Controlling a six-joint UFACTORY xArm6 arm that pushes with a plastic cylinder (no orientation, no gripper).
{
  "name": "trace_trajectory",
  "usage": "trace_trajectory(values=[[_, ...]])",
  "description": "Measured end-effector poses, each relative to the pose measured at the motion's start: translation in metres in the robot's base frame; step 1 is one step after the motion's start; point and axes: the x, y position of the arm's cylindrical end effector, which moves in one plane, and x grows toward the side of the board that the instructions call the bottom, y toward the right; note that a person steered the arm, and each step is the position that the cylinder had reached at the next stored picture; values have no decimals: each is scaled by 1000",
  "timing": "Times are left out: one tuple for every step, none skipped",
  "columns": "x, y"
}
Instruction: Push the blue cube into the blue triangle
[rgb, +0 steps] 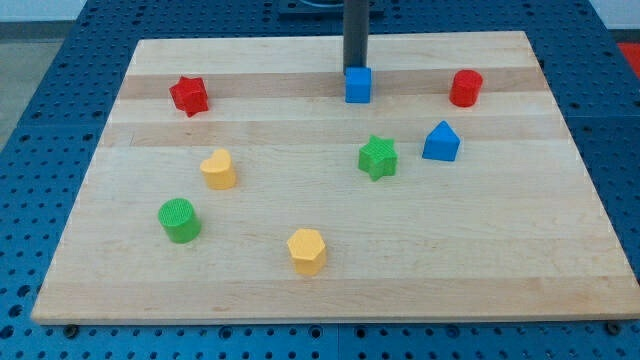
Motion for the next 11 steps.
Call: trace_trajectory(values=[[12,-4],[13,-26],[12,-48],[6,-68],[5,-72],[7,-62],[30,-8],[71,42],[105,49],[116,36],[111,-4]])
